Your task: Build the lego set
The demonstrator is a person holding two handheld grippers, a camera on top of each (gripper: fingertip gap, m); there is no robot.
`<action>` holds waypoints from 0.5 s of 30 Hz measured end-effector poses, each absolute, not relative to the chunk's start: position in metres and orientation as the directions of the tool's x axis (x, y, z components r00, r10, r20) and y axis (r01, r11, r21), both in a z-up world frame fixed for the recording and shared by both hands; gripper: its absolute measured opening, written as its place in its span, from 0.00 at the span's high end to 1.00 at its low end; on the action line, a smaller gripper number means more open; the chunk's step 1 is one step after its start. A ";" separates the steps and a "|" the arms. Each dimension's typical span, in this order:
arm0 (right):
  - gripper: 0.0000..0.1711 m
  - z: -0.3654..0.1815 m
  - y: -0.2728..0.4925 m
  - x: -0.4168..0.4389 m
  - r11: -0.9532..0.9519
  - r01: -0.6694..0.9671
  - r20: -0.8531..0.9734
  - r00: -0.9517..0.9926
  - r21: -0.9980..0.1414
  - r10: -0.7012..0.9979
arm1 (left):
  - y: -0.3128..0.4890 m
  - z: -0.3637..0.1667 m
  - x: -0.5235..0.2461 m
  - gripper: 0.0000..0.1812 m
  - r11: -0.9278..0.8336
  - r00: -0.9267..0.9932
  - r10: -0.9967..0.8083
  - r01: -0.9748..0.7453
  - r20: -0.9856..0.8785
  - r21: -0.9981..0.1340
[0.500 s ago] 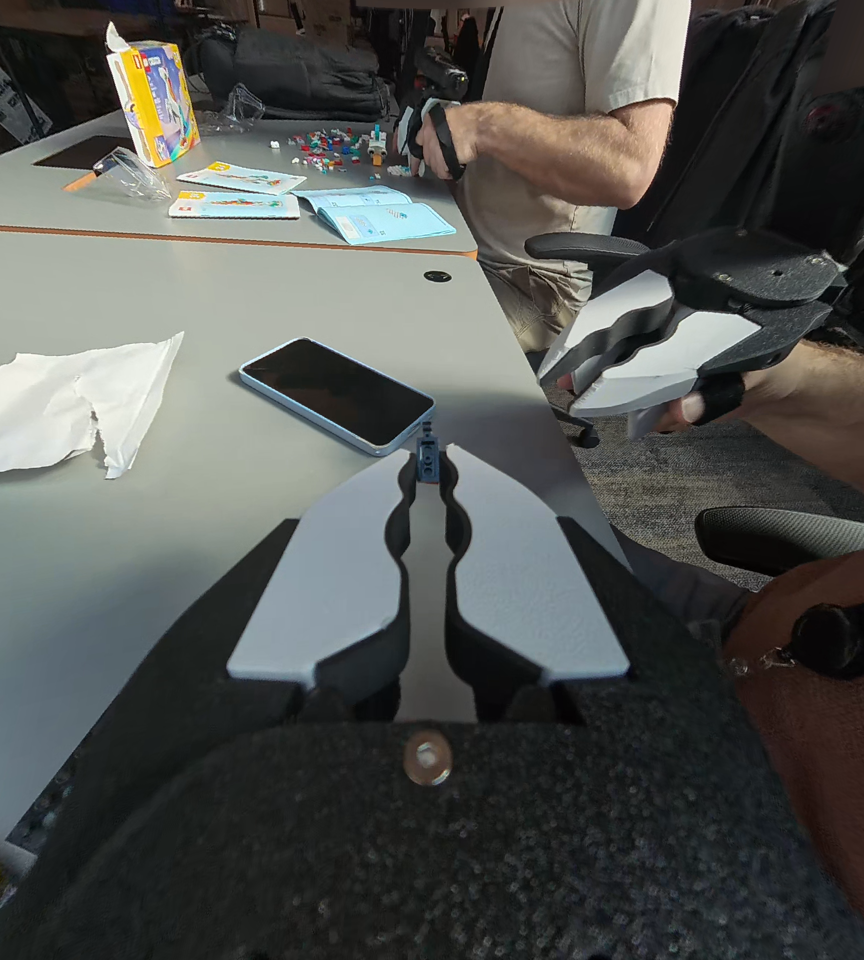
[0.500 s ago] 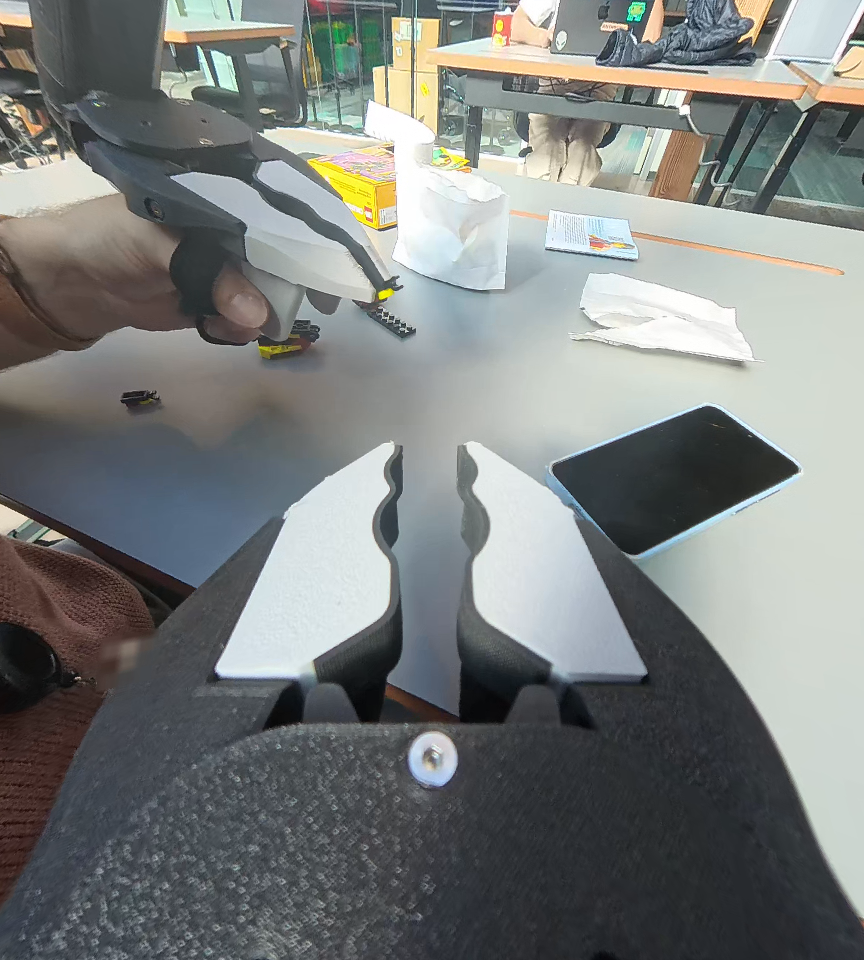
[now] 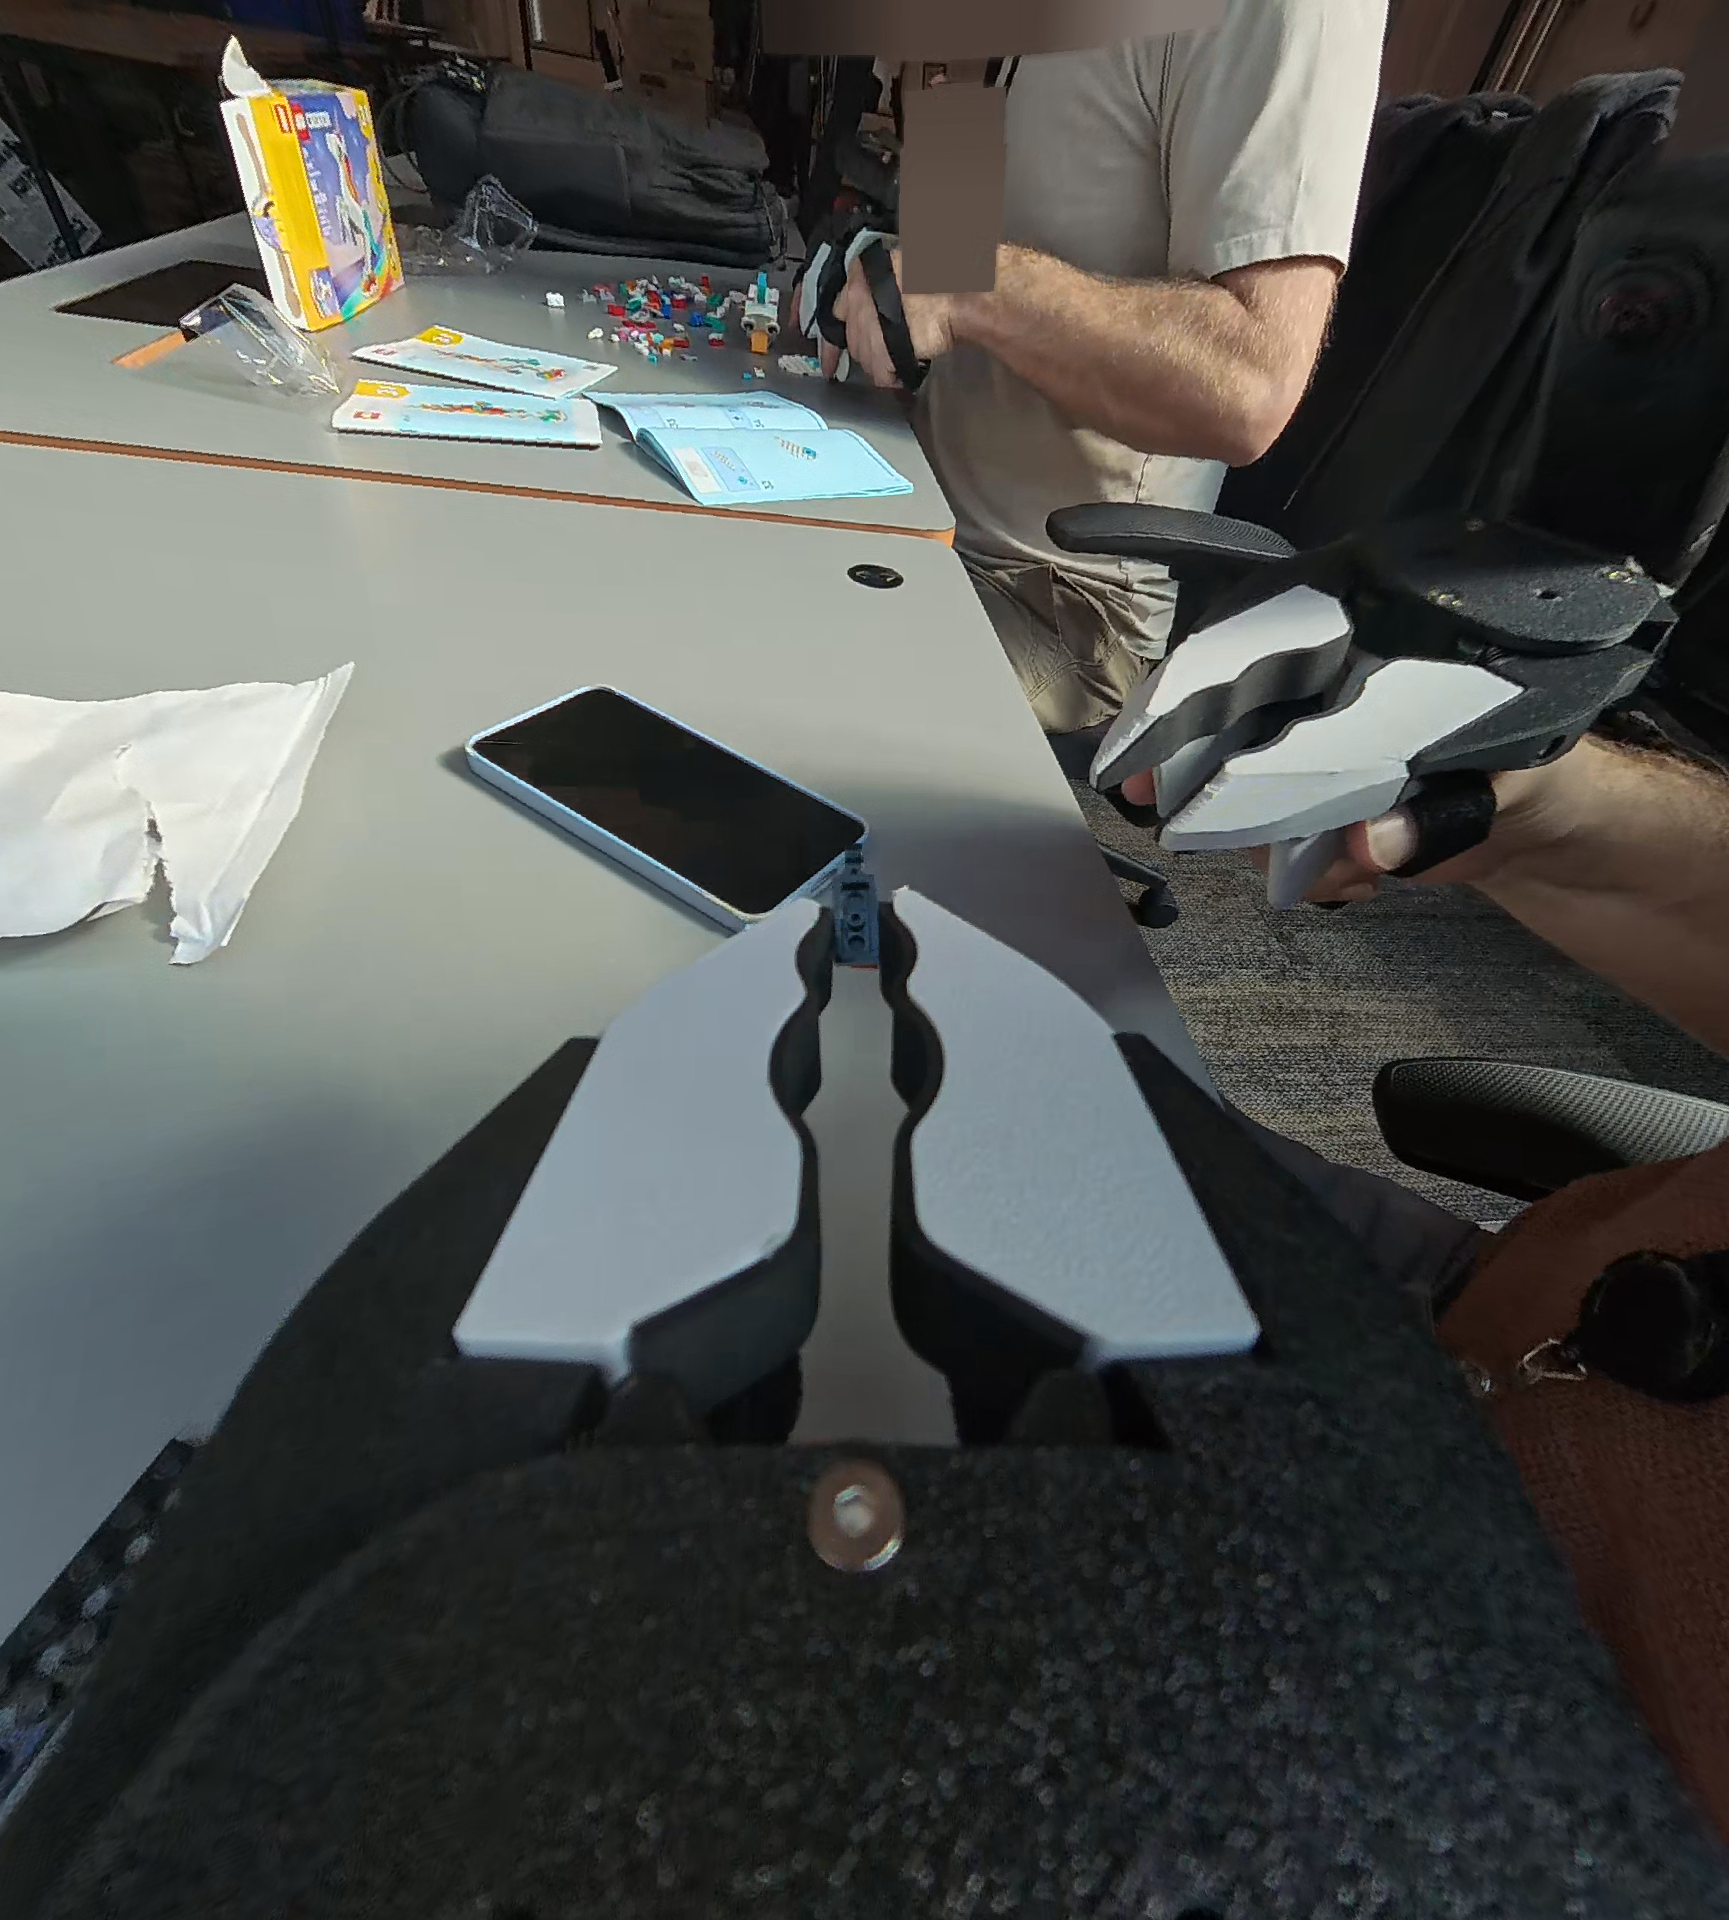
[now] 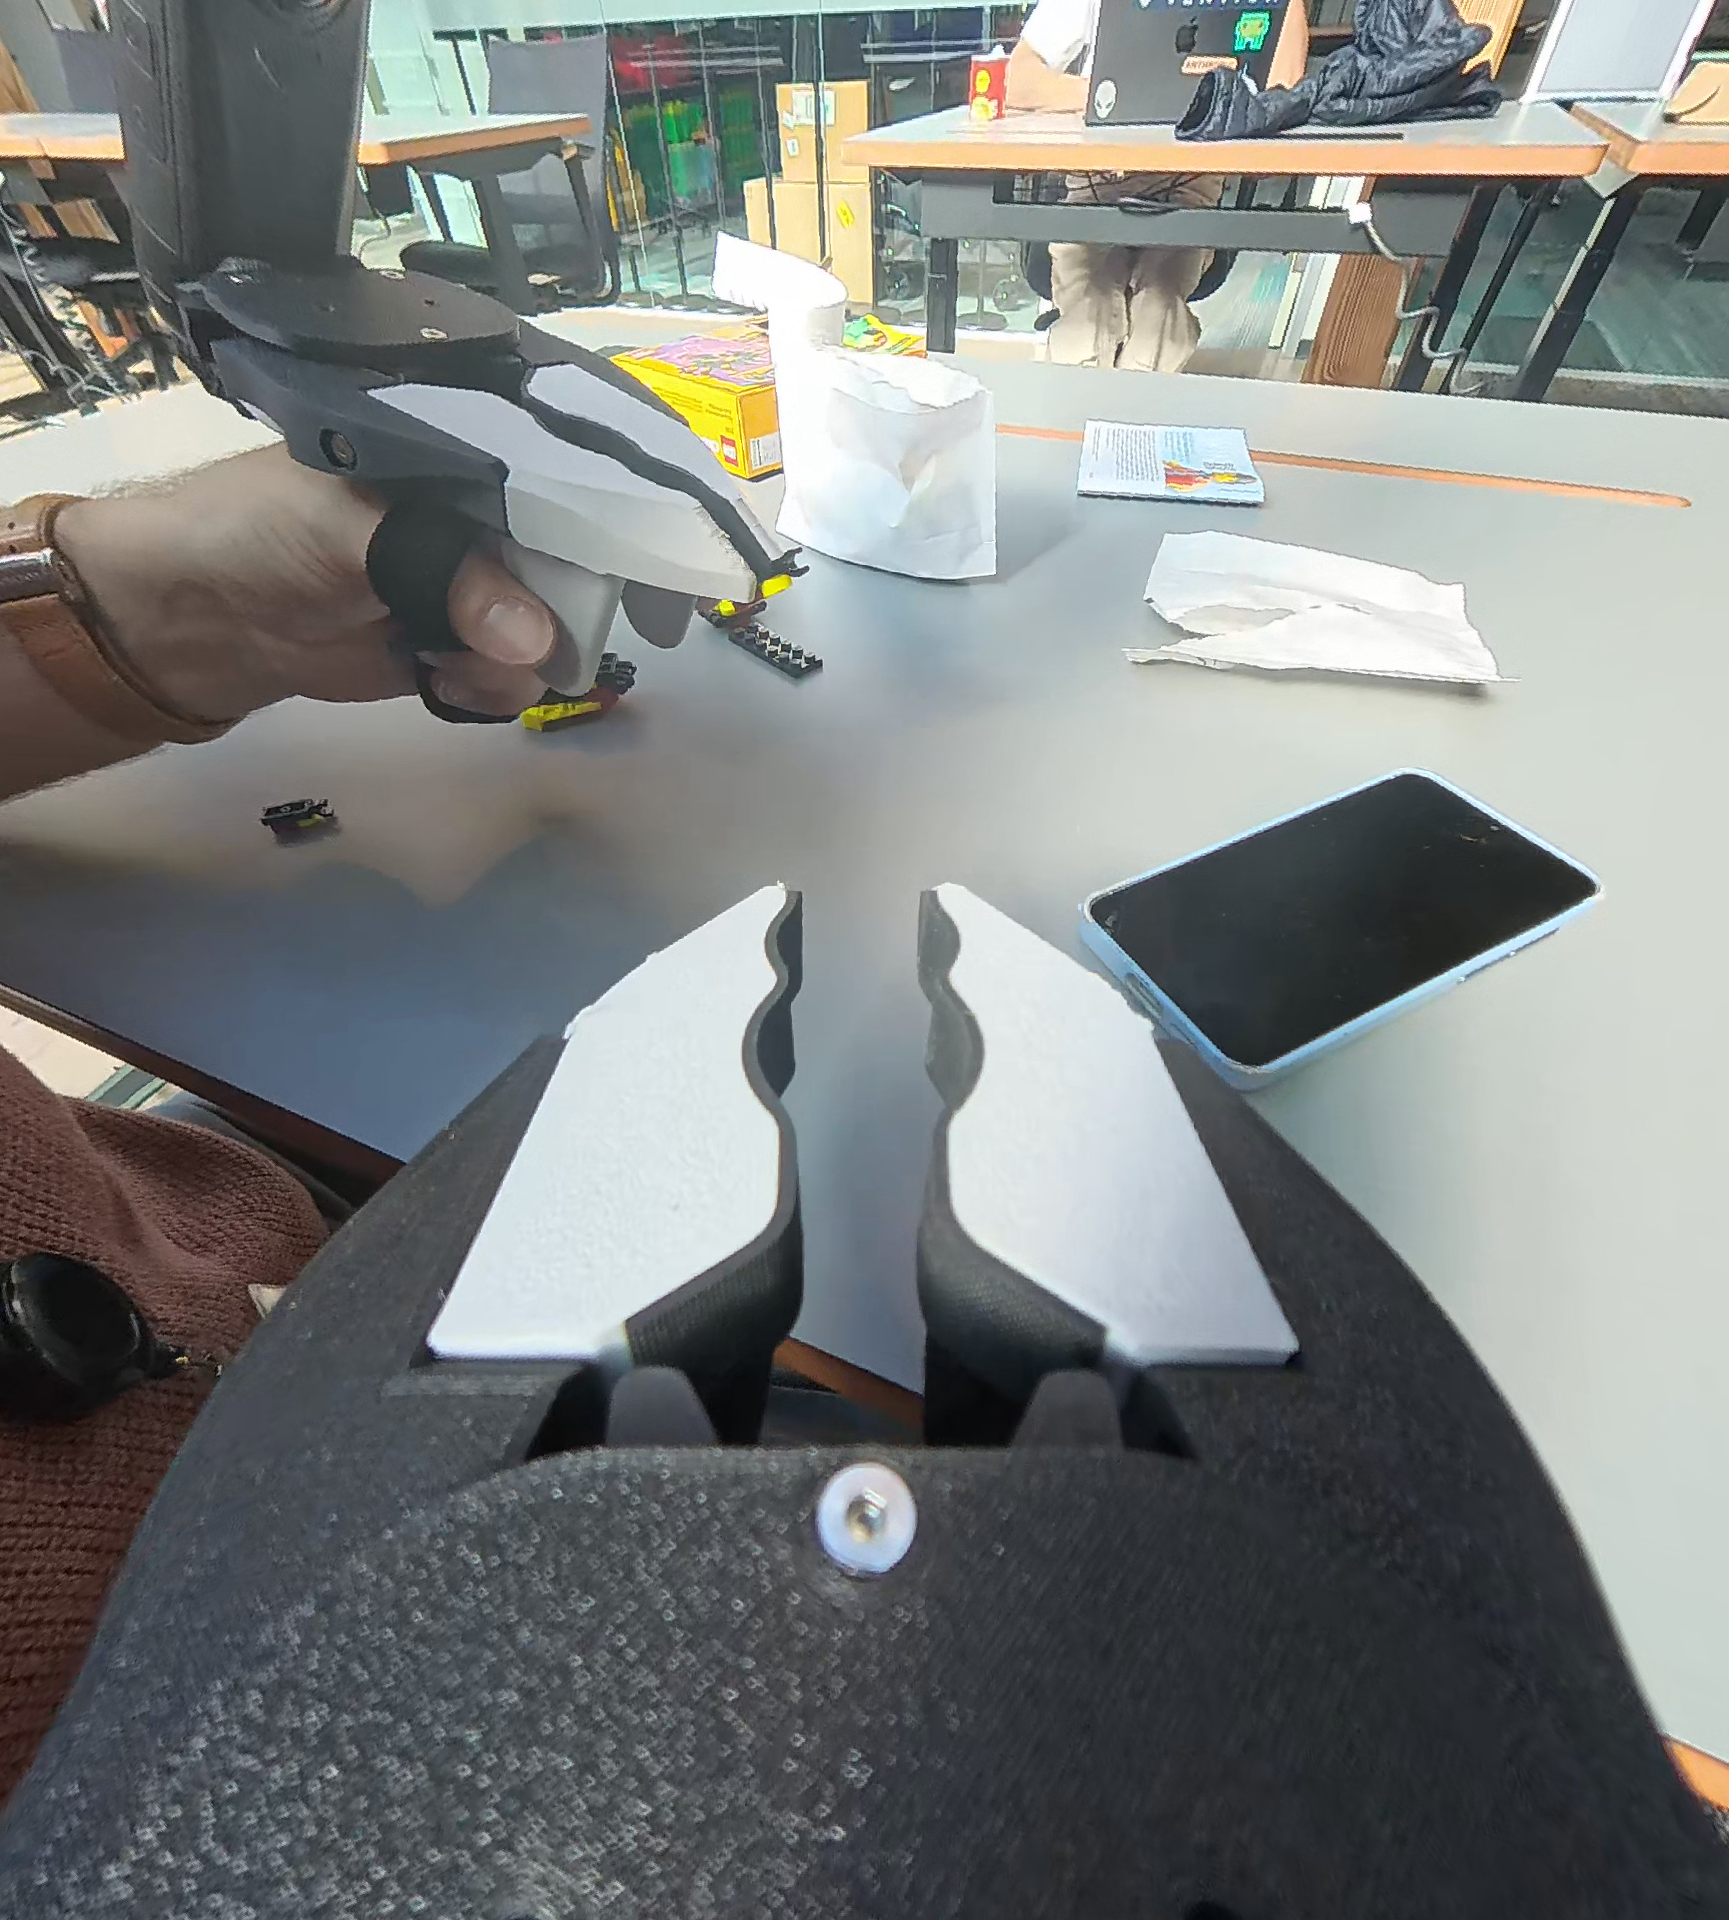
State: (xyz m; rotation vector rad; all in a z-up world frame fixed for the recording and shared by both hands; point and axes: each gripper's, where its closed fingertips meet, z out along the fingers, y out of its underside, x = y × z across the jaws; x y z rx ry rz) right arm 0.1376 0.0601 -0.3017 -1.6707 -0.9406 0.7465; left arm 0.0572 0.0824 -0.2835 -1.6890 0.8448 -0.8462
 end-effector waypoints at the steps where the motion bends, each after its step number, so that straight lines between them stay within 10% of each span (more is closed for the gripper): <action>1: 0.88 -0.302 0.060 0.138 -0.162 0.224 -0.031 0.497 -0.961 0.867 | 0.082 -0.284 0.058 0.96 -0.235 0.505 -0.852 -0.133 0.138 -0.963; 15: 0.88 -0.304 0.059 0.137 -0.156 0.232 -0.026 0.481 -0.960 0.877 | 0.082 -0.288 0.064 0.96 -0.253 0.486 -0.860 -0.141 0.155 -0.957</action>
